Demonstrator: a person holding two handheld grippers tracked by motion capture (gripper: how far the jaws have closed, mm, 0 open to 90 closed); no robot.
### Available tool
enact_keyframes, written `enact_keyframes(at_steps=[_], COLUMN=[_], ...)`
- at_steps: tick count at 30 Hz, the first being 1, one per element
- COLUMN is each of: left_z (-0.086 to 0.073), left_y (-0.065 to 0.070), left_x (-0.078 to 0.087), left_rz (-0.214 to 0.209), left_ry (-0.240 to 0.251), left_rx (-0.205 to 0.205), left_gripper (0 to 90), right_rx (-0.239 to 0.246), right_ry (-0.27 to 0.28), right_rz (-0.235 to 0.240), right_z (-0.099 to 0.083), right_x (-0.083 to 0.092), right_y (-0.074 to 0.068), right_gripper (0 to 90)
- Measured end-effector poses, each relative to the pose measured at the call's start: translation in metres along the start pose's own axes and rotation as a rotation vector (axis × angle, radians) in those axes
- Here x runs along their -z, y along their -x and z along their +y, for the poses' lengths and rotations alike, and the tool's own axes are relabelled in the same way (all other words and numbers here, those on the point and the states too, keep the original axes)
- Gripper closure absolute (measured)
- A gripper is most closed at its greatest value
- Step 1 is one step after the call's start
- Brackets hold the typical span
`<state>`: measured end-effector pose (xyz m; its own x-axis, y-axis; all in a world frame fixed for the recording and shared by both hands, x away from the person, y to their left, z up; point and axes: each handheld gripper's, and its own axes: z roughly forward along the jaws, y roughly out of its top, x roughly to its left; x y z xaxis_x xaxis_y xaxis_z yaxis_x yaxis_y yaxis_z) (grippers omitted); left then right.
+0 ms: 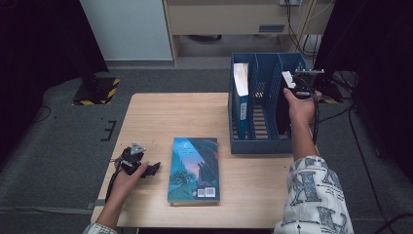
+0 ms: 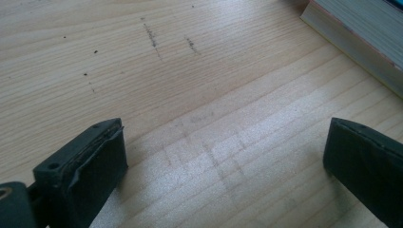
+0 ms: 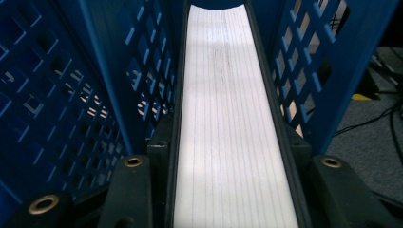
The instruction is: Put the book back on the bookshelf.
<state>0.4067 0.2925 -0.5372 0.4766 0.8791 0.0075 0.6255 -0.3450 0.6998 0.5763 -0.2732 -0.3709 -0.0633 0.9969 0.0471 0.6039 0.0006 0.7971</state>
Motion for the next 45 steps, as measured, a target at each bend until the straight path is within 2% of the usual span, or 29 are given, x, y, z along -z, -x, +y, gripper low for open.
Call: enact_keyframes(at_steps=[4,9,15,22,28,32,36,41,45], left_z=[0.0,0.0,0.0,0.0,0.0,0.0,0.0,0.001,0.001], left_y=[0.0,0.0,0.0,0.0,0.0,0.001,0.001,0.001,0.001], left_x=[0.0,0.0,0.0,0.0,-0.001,-0.001,-0.001,-0.001,-0.001], left_rz=[0.0,0.0,0.0,-0.001,-0.001,-0.001,-0.001,-0.002,-0.002], left_ry=[0.0,0.0,0.001,0.001,0.001,0.001,0.001,0.001,0.001], left_rx=[0.0,0.0,0.0,-0.001,-0.001,0.003,0.003,0.003,0.003], left_gripper=[0.0,0.0,0.0,0.0,0.0,0.0,0.0,0.0,0.0], right_rx=[-0.001,0.047,0.029,0.055,0.049,0.052,0.064,0.039,0.071], right_ry=[-0.002,0.001,0.009,0.036,0.058,0.051,0.049,0.042,0.034], right_rz=[-0.014,-0.037,-0.041,-0.004,0.035,0.072,0.074,0.104,0.111], right_z=[0.0,0.0,-0.003,-0.006,-0.004,-0.005,-0.007,-0.009,-0.01], right_x=[-0.001,-0.002,-0.002,0.01,0.024,0.029,0.032,0.032,0.033], right_y=[0.005,0.003,0.003,0.0,-0.004,-0.008,-0.01,-0.007,-0.009], right_gripper=[53.2,53.2,52.1,48.0,44.2,41.8,38.8,31.1,24.8])
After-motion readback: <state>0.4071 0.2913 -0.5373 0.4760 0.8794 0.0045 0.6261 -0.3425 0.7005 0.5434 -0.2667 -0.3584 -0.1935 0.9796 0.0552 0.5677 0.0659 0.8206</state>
